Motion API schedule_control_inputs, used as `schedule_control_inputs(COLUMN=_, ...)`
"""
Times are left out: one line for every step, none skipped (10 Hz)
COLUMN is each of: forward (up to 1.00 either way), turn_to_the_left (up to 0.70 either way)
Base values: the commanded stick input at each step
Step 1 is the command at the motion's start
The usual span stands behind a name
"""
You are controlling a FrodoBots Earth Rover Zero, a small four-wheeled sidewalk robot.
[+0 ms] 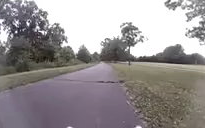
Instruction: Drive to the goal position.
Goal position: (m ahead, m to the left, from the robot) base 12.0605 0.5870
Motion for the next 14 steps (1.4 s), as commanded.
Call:
schedule_control_inputs(forward=0.7, turn_to_the_left=0.0)
schedule_control_inputs(forward=0.7, turn_to_the_left=0.0)
schedule_control_inputs(forward=0.7, turn_to_the_left=0.0)
schedule_control_inputs(forward=0.7, turn_to_the_left=-0.06)
schedule_control_inputs(forward=0.7, turn_to_the_left=-0.12)
schedule_control_inputs(forward=0.7, turn_to_the_left=-0.13)
schedule_control_inputs(forward=0.7, turn_to_the_left=-0.09)
schedule_control_inputs(forward=0.7, turn_to_the_left=-0.03)
schedule_control_inputs(forward=0.7, turn_to_the_left=0.0)
schedule_control_inputs(forward=0.7, turn_to_the_left=0.0)
schedule_control_inputs(forward=0.7, turn_to_the_left=0.0)
schedule_control_inputs(forward=0.7, turn_to_the_left=0.0)
schedule_control_inputs(forward=0.7, turn_to_the_left=0.0)
schedule_control_inputs(forward=0.7, turn_to_the_left=0.0)
